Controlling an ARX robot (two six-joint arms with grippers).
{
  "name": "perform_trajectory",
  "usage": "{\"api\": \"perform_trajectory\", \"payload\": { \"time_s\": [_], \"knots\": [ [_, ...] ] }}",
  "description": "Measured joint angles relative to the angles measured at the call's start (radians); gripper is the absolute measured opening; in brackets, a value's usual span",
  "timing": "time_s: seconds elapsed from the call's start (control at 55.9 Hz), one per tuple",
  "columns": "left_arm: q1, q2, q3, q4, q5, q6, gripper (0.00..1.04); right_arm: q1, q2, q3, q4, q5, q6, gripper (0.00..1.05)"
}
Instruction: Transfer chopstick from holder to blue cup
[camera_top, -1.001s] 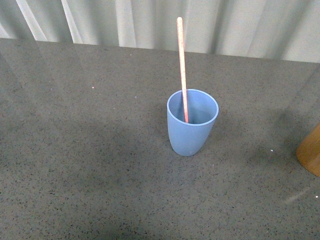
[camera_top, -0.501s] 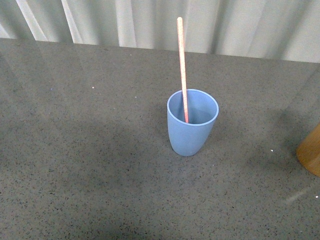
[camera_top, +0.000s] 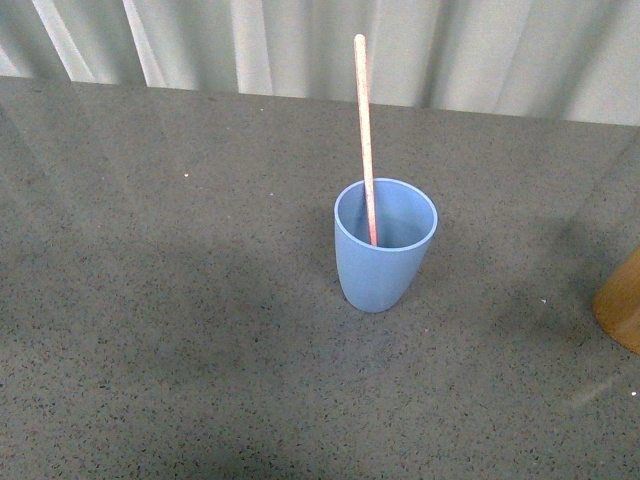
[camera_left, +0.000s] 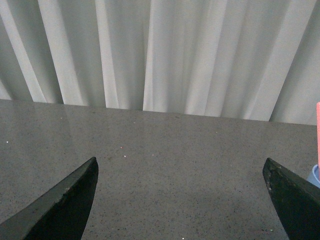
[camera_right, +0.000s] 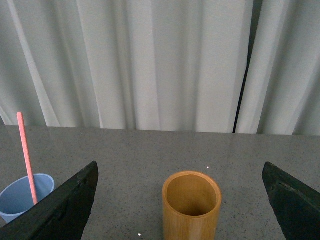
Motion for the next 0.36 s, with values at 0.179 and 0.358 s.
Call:
{"api": "perform_trajectory", "payload": {
  "time_s": [0.179, 0.358],
  "knots": [
    [0.000, 0.000, 0.000, 0.000, 0.000, 0.000, 0.98, 0.000, 0.000, 0.000, 0.000, 0.000, 0.000, 0.95],
    [0.000, 0.000, 0.000, 0.000, 0.000, 0.000, 0.98, 0.000, 0.000, 0.000, 0.000, 0.000, 0.000, 0.95]
  ]
}}
